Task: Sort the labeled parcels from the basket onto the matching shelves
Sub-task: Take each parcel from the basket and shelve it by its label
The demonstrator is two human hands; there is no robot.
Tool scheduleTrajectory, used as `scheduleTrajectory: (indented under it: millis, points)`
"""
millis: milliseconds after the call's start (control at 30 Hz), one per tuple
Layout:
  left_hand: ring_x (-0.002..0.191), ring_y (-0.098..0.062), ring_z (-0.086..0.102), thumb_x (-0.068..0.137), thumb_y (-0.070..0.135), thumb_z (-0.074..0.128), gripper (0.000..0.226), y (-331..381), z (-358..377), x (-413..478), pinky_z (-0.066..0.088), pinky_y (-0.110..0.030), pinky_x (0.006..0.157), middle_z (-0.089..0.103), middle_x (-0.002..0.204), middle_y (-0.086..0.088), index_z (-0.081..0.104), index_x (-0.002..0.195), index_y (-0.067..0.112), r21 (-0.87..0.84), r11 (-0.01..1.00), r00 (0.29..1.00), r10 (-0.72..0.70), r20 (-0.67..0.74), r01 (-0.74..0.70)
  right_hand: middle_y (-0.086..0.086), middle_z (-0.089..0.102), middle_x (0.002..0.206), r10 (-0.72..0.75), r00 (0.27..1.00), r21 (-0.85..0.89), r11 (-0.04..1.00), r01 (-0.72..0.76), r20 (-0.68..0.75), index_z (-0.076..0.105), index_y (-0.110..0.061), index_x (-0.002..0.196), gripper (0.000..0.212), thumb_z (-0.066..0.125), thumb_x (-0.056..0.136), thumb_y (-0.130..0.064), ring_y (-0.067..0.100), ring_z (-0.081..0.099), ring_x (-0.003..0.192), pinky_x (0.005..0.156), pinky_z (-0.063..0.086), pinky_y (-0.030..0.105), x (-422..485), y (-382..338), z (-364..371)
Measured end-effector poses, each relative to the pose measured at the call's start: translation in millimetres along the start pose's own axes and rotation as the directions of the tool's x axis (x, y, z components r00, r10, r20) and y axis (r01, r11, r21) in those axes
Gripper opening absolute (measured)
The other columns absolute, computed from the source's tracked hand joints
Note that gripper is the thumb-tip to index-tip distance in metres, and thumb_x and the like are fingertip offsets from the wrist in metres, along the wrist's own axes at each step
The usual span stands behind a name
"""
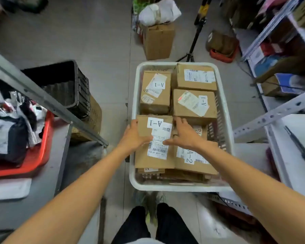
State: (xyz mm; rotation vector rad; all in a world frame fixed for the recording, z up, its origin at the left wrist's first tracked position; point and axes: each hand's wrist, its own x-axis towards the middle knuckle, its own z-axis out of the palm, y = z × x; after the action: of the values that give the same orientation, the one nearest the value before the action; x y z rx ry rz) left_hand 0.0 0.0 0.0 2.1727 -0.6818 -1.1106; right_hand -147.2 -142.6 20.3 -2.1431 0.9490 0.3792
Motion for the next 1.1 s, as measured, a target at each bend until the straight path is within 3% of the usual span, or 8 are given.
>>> scheduleTrajectory:
  millis: [100,200,300,467,600,700,967,1100]
  points:
    - [0.126,-0.024,0.048,0.075,0.036,0.078,0.102,-13,8,0,0.040,-0.048,0.106,0.048,0.139,-0.003,0.008,0.149,0.021,-0.102,0.994,0.999,-0.048,-0.012,0.046,0.007,0.029,0.149,0.044,0.998,0.186,0.981,-0.054,0.053,0.011,-0.015,0.150,0.116,0.085,0.064,-0.043,0.028,0.029,0.138,0.111,0.029,0.044,7,5,16]
    - [0.125,-0.021,0.049,0.070,0.047,0.078,0.103,-24,16,-4,0.043,-0.036,0.099,0.048,0.137,0.002,0.015,0.148,0.022,-0.162,0.981,0.994,-0.096,0.057,0.104,-0.004,0.038,0.147,-0.001,0.996,0.344,0.939,-0.028,0.084,0.004,-0.021,0.150,0.128,0.090,0.057,-0.040,0.018,0.038,0.133,0.109,0.035,0.038,10,17,33]
    - [0.118,-0.015,0.048,0.081,0.025,0.073,0.086,-23,20,-4,0.040,-0.017,0.082,0.045,0.126,0.007,0.018,0.147,0.019,-0.262,0.958,0.991,-0.098,0.094,0.119,-0.020,0.050,0.127,-0.009,0.993,0.502,0.863,-0.050,0.115,0.005,-0.027,0.146,0.118,0.089,0.063,-0.019,0.003,0.050,0.116,0.098,0.040,0.024,10,26,42]
    - [0.116,-0.013,0.047,0.077,0.016,0.078,0.089,-20,23,-7,0.039,-0.024,0.090,0.046,0.129,0.003,0.022,0.146,0.020,-0.319,0.943,0.996,-0.085,0.040,0.093,-0.009,0.049,0.139,0.011,0.992,0.608,0.789,-0.088,0.129,-0.010,-0.027,0.150,0.135,0.090,0.060,-0.017,0.011,0.046,0.128,0.111,0.036,0.041,9,26,50]
    - [0.107,-0.007,0.044,0.076,0.018,0.078,0.087,1,7,-11,0.039,-0.010,0.073,0.044,0.119,0.008,0.025,0.144,0.024,-0.273,0.962,0.999,-0.038,-0.015,0.032,-0.006,0.048,0.143,0.015,0.999,0.673,0.739,-0.040,0.044,-0.006,-0.039,0.149,0.139,0.090,0.051,-0.021,0.015,0.045,0.131,0.109,0.037,0.048,5,17,38]
    - [0.114,-0.010,0.043,0.073,0.021,0.081,0.094,32,-13,-12,0.039,-0.024,0.090,0.044,0.122,0.007,0.022,0.145,0.028,-0.251,0.967,0.998,0.034,-0.058,-0.048,-0.006,0.050,0.140,0.000,0.999,0.694,0.719,0.035,-0.051,-0.002,-0.040,0.149,0.133,0.089,0.056,-0.012,0.015,0.048,0.129,0.109,0.038,0.049,1,2,7]
    - [0.124,-0.016,0.047,0.069,0.026,0.084,0.100,131,-52,-29,0.042,-0.041,0.105,0.048,0.138,0.002,0.024,0.149,0.032,-0.243,0.914,0.943,0.290,-0.167,-0.324,-0.006,0.047,0.142,-0.064,0.953,0.654,0.713,0.252,-0.297,-0.010,-0.037,0.151,0.134,0.086,0.063,-0.003,0.014,0.048,0.127,0.108,0.039,0.042,-45,-42,-100]
    - [0.124,-0.012,0.046,0.069,0.026,0.084,0.102,178,-66,-49,0.042,-0.033,0.102,0.050,0.137,0.004,0.023,0.150,0.032,-0.230,0.845,0.875,0.460,-0.149,-0.483,-0.009,0.044,0.140,-0.062,0.892,0.622,0.695,0.361,-0.448,-0.009,-0.030,0.152,0.133,0.083,0.063,0.006,0.011,0.046,0.127,0.106,0.042,0.040,-86,-59,-139]
